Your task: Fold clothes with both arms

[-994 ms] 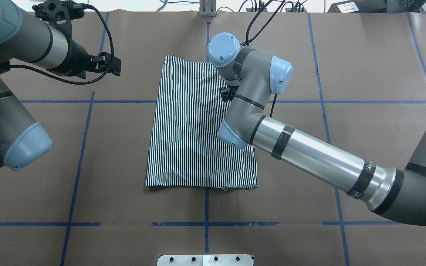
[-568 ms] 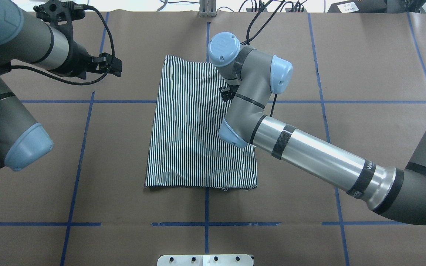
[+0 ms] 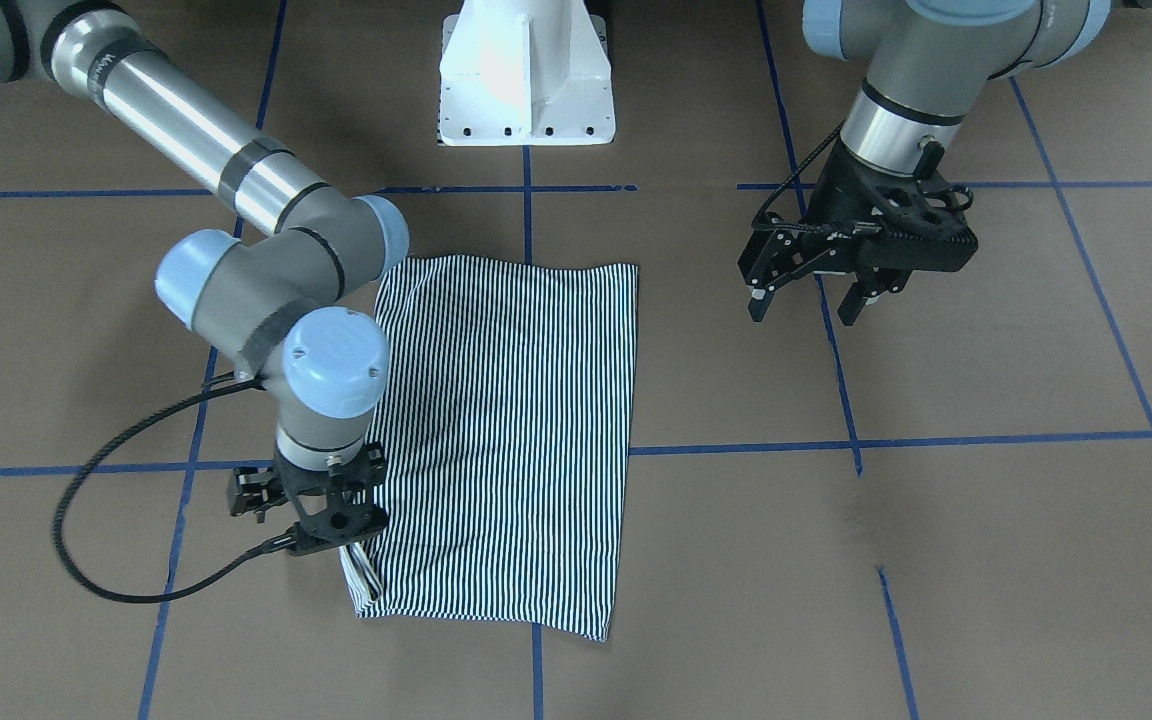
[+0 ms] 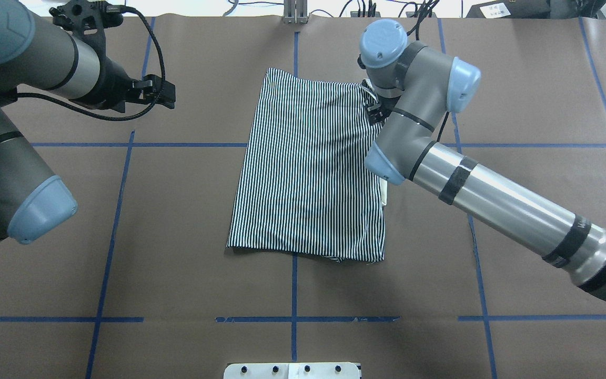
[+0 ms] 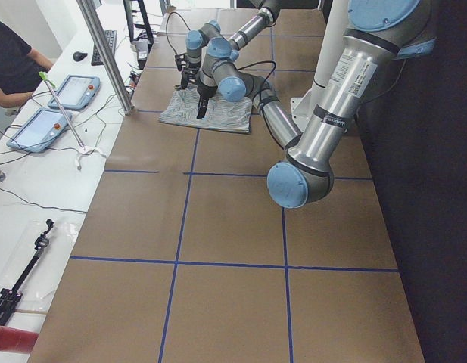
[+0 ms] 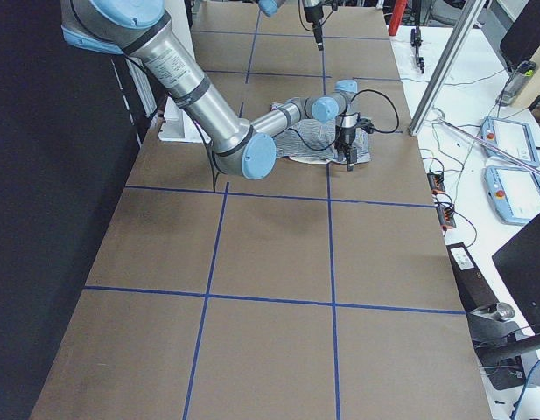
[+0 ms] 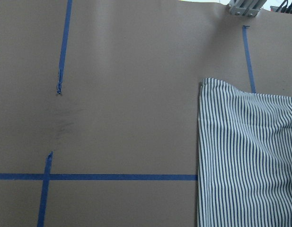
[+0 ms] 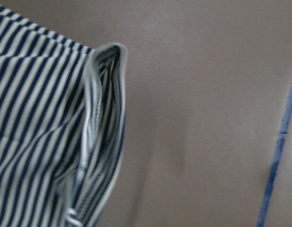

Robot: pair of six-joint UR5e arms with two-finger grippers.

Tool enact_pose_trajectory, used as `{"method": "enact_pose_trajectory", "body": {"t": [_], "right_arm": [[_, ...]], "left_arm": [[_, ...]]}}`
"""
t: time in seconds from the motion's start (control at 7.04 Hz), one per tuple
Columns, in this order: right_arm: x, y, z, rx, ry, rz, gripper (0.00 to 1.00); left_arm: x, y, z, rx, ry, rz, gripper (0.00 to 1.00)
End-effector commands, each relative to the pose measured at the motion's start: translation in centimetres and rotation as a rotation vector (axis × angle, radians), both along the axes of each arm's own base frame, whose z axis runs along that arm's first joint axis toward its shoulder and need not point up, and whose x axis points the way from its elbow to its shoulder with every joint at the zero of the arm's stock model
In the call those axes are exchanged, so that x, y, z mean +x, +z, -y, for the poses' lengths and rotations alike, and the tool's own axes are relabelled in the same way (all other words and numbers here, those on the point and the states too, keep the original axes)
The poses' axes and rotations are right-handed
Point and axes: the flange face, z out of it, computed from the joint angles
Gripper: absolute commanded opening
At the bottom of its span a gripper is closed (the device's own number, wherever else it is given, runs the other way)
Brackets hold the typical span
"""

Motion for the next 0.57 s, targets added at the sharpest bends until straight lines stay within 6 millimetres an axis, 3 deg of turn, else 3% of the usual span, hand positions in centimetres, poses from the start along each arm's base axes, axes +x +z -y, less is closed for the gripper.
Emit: {"method": "enact_pose_trajectory", "body": {"t": [0.0,0.28,0.43], "right_arm": [[4.0,-0.7,1.1,-0.017,-0.010,0.061,1.00],[4.0,-2.0,1.3,-0.025,-0.007,0.091,1.00],[3.9,-4.6,0.8,-0.031,-0.012,0.152,1.00]], "left_arm": [[0.0,-0.1,0.0,0.002,-0.001,-0.001,1.00],[0.0,-0.3,0.0,0.000,-0.003,-0.005,1.00],[0.6,0.0,0.1,-0.068,-0.039,-0.033,1.00]]}}
